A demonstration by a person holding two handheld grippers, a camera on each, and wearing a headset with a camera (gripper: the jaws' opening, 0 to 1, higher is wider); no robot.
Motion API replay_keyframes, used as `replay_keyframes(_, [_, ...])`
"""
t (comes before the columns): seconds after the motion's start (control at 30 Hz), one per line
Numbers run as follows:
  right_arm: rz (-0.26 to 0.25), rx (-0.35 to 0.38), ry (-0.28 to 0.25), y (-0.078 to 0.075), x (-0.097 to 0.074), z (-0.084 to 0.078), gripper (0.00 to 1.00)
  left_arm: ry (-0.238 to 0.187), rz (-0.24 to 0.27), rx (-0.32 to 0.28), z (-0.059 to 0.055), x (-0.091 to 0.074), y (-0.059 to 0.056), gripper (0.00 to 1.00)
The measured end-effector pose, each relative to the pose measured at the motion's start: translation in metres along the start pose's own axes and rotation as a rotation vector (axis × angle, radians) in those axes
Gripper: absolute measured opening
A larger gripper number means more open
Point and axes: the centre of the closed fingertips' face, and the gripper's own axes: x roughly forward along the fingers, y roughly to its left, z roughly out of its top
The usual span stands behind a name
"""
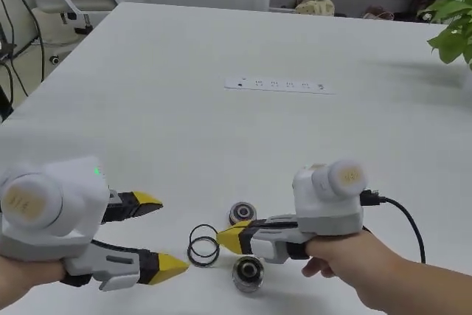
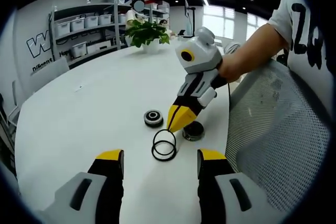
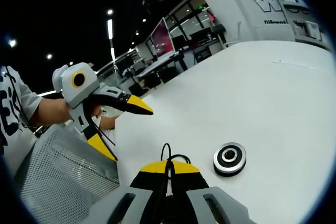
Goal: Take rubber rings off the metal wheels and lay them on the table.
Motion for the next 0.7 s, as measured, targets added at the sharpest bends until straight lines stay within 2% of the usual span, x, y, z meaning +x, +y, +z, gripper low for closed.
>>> replay_keyframes(0.23, [0.005,-0.002,0.022,0.002,0.003,-0.006,0.00,0.007,-0.006,0.004,-0.001,0.001,-0.002,0.54])
replay_keyframes(0.7, [-0.011,0.010,0.032,-0.005,0.006,-0.012,0.00,0.006,-0.002,0.005,0.000,-0.001,-0.001,0.54])
